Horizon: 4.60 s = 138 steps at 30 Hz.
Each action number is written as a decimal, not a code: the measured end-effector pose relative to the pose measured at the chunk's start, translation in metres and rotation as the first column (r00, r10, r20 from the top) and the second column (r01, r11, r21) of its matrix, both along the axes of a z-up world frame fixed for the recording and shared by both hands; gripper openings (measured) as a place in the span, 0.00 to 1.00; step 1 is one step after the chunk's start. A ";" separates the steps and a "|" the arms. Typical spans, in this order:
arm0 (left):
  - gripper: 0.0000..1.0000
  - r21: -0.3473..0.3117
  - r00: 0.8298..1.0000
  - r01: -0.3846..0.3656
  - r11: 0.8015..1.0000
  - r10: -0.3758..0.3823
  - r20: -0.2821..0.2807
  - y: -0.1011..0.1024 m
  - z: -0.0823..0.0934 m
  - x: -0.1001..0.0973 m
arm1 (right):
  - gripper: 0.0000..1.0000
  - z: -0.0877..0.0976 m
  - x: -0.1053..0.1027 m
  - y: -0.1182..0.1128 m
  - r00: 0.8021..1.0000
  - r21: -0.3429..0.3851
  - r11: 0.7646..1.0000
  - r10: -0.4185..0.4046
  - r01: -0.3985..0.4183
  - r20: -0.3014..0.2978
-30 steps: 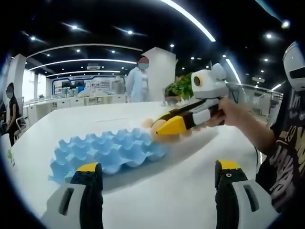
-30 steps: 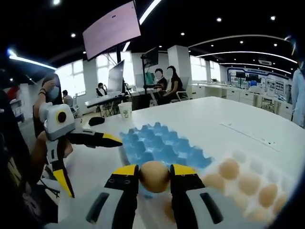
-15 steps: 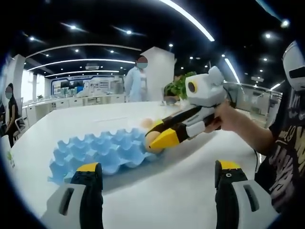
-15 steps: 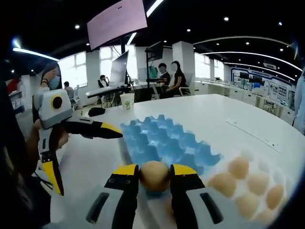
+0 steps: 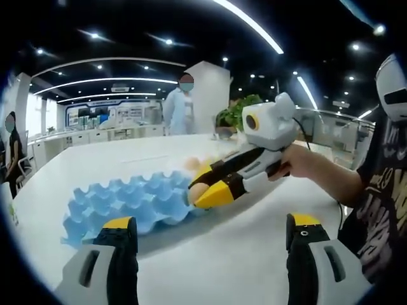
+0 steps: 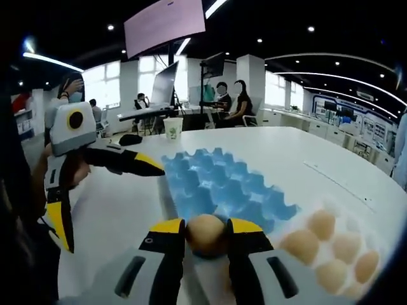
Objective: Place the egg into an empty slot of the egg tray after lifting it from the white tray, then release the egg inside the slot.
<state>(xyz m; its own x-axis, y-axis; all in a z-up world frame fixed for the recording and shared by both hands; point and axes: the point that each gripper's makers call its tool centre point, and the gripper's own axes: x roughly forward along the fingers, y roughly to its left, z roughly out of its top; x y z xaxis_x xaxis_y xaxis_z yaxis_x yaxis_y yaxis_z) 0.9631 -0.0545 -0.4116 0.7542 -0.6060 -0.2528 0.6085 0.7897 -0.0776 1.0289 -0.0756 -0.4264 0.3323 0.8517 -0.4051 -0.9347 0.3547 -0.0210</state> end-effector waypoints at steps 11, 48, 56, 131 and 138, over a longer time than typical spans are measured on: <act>0.99 0.002 1.000 -0.011 1.000 0.011 0.003 0.003 0.002 0.000 | 0.28 0.000 0.000 -0.001 1.000 0.003 1.000 0.013 -0.013 0.004; 0.97 0.031 0.999 0.034 0.999 -0.033 -0.013 -0.016 0.002 -0.001 | 0.35 0.033 0.017 -0.062 0.995 0.097 0.991 -0.096 0.092 0.036; 0.97 0.037 0.999 0.046 0.998 -0.045 -0.014 -0.021 0.002 -0.002 | 0.35 0.035 0.019 -0.080 0.991 0.111 0.986 -0.133 0.128 0.034; 0.99 0.058 0.995 0.100 0.993 -0.099 -0.016 -0.053 0.008 -0.003 | 0.35 0.012 0.060 -0.282 0.841 0.061 0.843 -0.538 0.535 0.059; 0.99 0.060 0.996 0.092 0.994 -0.090 -0.029 -0.050 0.004 -0.006 | 0.36 0.006 0.064 -0.282 0.839 0.052 0.841 -0.541 0.539 0.055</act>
<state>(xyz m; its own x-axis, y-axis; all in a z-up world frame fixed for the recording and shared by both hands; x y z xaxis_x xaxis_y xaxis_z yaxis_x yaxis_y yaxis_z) 0.9571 -0.1044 -0.4077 0.6895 -0.6544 -0.3105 0.6763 0.7351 -0.0474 1.0928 -0.3579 -0.4200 0.7677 0.5424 -0.3411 -0.5919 0.8042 -0.0534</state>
